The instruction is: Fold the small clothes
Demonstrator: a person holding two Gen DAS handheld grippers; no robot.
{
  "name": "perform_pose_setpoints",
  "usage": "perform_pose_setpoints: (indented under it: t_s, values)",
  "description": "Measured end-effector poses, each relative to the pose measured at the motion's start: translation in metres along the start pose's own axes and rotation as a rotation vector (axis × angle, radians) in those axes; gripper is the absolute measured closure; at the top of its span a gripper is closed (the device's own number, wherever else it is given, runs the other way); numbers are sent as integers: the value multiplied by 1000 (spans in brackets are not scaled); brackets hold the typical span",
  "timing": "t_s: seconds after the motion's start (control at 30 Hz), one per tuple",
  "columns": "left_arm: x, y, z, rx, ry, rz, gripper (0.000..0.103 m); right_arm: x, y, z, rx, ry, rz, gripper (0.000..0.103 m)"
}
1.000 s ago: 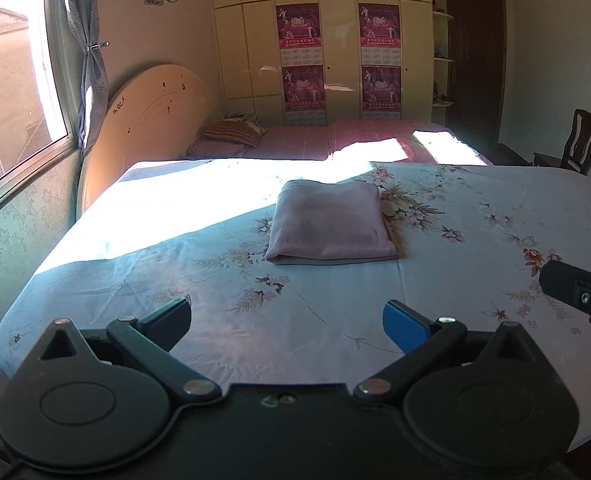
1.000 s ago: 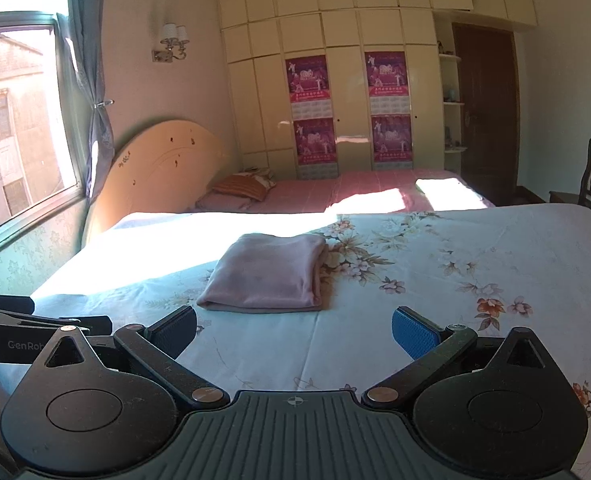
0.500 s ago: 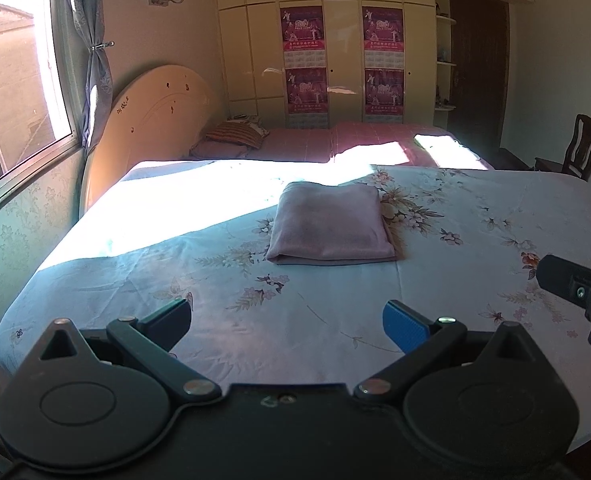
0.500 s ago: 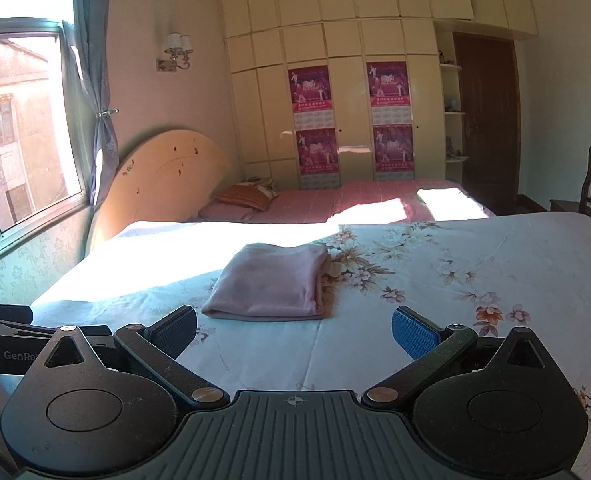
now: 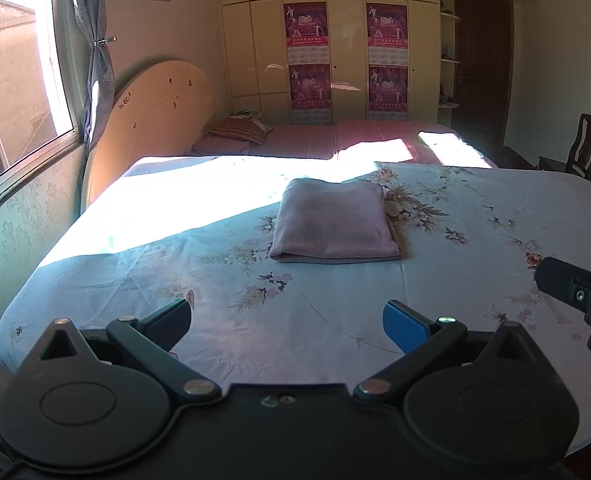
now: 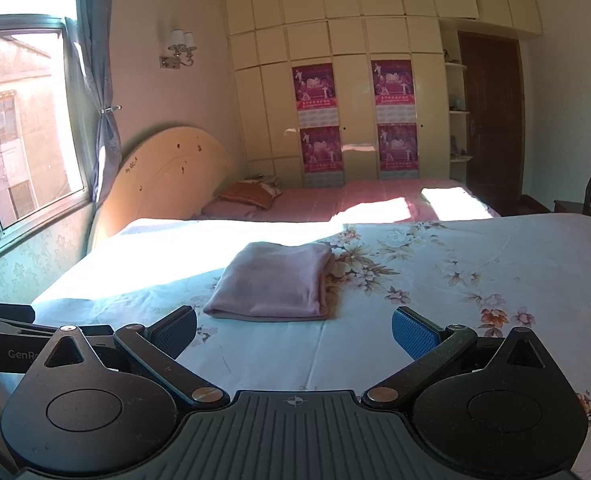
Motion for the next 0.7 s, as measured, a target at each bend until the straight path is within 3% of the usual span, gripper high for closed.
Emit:
perform_pose_setpoints:
  t_s: [0.7]
  values:
    - [5,4,-1,-5,9,3,1,6,1,-1,-3,14,3,0]
Point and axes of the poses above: each gripper's, at about its wrist camera, not at the fingertips, and x roughly the way its jaws point, y to its left, z to its top, the point moved 9 cm from there along x, roughly the way its jaws point, and after that the axes turned 2 degrees about -z, right-handed, at the moved point
